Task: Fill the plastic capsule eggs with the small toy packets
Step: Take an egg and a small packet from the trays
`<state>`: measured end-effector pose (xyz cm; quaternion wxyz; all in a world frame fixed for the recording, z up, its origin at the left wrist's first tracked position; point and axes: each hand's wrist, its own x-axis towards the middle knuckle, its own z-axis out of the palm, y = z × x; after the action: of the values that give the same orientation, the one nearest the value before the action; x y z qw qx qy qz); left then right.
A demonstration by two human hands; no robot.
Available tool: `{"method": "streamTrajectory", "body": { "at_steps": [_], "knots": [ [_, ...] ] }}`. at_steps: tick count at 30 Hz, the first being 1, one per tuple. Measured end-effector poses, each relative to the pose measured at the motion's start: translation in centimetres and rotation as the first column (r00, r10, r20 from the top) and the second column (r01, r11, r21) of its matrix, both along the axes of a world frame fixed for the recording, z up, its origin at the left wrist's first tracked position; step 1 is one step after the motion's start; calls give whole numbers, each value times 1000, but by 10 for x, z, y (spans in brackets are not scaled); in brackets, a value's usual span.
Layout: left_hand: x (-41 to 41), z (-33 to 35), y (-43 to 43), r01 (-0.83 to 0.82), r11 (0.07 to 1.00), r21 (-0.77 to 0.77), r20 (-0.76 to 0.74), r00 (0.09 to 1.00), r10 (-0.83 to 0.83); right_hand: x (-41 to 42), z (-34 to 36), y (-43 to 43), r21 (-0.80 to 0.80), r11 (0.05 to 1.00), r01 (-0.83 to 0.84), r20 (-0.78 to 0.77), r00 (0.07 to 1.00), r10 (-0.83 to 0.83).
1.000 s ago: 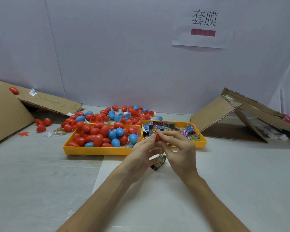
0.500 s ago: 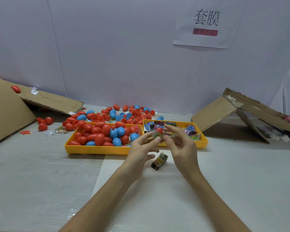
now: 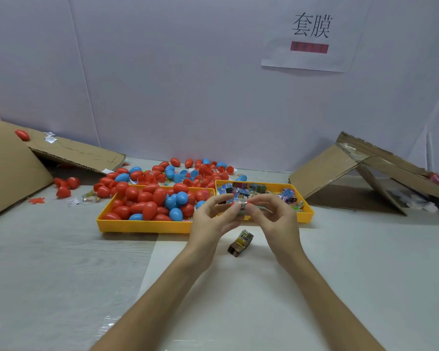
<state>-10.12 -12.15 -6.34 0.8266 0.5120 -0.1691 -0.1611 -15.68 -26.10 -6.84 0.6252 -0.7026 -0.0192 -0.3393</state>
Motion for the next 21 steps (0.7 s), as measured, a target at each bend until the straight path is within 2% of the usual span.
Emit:
{"method": "streamTrajectory", "body": {
  "at_steps": [4, 9, 15, 21],
  "knots": [
    [1, 0, 0, -61, 998, 25, -25, 998, 62, 0, 0, -3, 29, 1000, -9, -19, 1000, 10],
    [2, -4, -2, -184, 976, 116, 153, 974, 165, 0, -2, -4, 12, 1000, 22, -8, 1000, -22],
    [3, -4, -2, -232, 961, 151, 198, 959, 201, 0, -2, -3, -4, 1000, 28, -2, 1000, -28],
    [2, -2, 0, -103, 985, 135, 100, 991, 90, 0, -2, -4, 20, 1000, -9, 11, 1000, 9]
  ]
}}
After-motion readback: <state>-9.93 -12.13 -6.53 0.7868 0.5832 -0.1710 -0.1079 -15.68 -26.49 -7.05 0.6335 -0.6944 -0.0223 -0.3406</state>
